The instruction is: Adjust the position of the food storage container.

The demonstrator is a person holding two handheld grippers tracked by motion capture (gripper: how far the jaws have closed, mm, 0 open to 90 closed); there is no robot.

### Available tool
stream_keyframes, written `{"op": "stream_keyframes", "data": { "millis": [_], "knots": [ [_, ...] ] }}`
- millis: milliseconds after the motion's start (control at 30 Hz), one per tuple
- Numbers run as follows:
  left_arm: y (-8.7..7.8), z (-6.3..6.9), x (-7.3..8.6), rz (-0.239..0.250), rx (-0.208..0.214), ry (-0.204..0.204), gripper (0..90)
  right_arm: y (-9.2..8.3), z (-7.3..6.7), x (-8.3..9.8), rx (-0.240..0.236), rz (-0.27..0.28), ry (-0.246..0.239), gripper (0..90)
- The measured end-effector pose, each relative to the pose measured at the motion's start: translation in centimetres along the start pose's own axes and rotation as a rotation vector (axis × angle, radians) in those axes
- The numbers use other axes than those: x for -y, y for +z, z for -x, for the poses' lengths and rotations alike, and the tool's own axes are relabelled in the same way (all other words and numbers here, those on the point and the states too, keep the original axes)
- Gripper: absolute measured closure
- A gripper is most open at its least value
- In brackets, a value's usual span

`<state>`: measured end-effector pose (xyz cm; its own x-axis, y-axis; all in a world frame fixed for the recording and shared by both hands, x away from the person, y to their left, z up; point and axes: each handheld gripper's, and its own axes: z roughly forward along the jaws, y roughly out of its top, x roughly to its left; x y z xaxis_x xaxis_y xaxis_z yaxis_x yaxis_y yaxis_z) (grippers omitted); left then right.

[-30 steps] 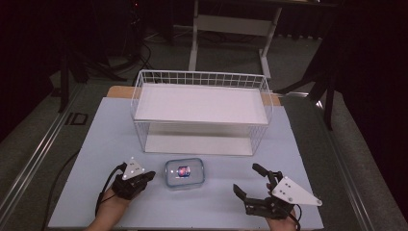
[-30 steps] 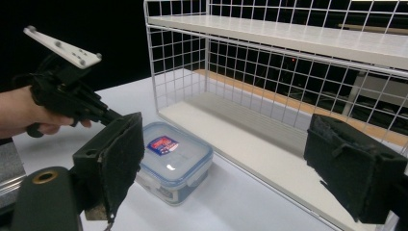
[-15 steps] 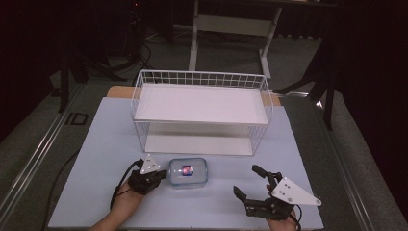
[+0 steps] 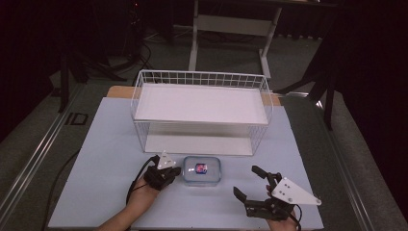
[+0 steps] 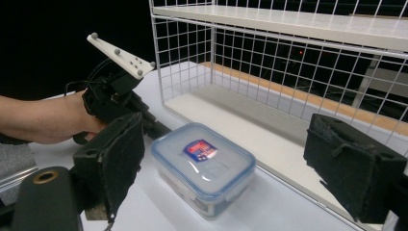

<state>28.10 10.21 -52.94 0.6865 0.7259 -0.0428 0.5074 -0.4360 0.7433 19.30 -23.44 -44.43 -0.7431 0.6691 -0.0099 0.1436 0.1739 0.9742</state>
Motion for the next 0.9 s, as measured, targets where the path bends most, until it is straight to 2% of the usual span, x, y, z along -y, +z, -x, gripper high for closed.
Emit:
{"op": "stream_keyframes", "data": {
  "millis": [200,300,367,500,533,633,700,800,900],
  "knots": [
    [0.7,0.5,-0.6,-0.005,0.022,-0.001,90.0,0.0,0.2,0.1,0.005,-0.003,0.009,14.1],
    [1.1,0.9,-0.9,-0.005,0.031,0.012,90.0,0.0,0.2,0.1,0.005,-0.006,0.013,14.0],
    [1.3,0.8,-0.9,-0.016,0.042,-0.021,90.0,0.0,0.3,0.1,0.009,-0.008,0.011,14.1],
    [0.6,1.0,-0.7,-0.003,0.048,-0.007,90.0,0.0,0.3,0.1,0.010,-0.008,0.006,14.0],
    [-0.3,0.9,-0.4,0.023,0.074,-0.009,90.0,0.1,0.3,0.2,0.008,-0.010,0.010,14.0],
    [-1.8,0.8,-0.2,0.049,0.112,-0.010,80.8,0.1,0.4,0.2,0.008,-0.010,0.002,14.0],
    [-2.3,0.8,-0.1,0.064,0.111,-0.010,79.9,0.2,0.3,0.2,0.017,-0.013,-0.012,14.0],
    [-4.5,0.4,0.3,0.120,0.130,-0.028,64.6,0.2,0.2,0.1,0.021,-0.013,-0.019,14.0],
    [-5.4,0.2,0.4,0.133,0.145,-0.039,43.6,0.3,0.2,0.1,0.026,-0.022,-0.026,13.9]
  ]
}}
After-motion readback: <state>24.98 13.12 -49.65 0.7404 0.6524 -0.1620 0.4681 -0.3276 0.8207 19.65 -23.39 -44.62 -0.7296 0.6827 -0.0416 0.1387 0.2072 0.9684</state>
